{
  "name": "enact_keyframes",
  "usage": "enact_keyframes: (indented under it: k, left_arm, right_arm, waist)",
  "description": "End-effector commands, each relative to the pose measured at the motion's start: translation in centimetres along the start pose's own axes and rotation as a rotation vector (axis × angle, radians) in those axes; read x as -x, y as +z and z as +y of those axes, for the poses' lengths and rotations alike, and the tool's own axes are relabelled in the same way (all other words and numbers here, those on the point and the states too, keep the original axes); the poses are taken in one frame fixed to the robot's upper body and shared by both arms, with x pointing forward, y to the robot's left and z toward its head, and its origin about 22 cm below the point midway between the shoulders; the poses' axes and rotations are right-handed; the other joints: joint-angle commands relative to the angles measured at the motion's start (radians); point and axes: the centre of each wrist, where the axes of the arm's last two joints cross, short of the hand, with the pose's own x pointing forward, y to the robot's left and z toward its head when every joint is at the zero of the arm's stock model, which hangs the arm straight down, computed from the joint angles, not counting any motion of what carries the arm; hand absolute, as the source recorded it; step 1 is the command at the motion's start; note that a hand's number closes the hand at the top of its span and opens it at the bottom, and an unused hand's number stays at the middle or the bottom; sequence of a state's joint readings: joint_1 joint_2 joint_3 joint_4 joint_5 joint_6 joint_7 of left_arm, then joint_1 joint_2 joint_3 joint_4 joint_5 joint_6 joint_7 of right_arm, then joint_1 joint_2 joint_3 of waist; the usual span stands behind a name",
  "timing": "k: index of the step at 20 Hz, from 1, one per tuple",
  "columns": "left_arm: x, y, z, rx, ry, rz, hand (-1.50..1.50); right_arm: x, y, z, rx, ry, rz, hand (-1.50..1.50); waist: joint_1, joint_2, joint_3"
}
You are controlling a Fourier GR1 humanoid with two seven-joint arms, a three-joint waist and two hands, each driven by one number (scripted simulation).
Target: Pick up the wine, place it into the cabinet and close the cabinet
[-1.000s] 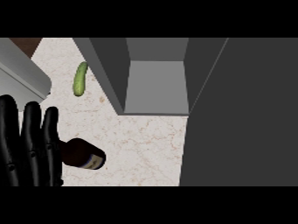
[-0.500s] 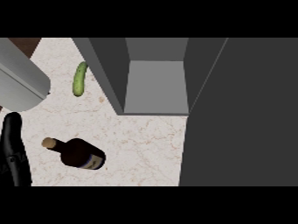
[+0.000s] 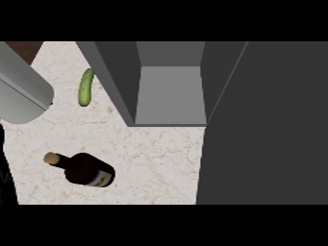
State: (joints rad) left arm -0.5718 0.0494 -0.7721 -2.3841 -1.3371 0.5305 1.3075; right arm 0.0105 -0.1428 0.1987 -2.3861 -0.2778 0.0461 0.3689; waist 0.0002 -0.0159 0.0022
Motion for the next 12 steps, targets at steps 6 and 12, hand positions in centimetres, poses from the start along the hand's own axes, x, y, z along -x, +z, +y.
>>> enact_keyframes:
  k: [6, 12]
  left_arm:
    - [-1.7, -0.1, 1.1, 0.042, 0.036, 0.178, -1.50]
    - [-1.2, -0.3, 1.2, 0.042, 0.048, 0.226, -1.50]
  right_arm:
    - [-2.3, 0.1, 0.6, 0.024, 0.033, -0.008, -1.50]
    - [-1.6, 0.5, -1.1, 0.057, 0.072, -0.017, -1.50]
  waist:
    - [0.000, 0.005, -0.001]
    - [-0.006, 0.008, 0.000]
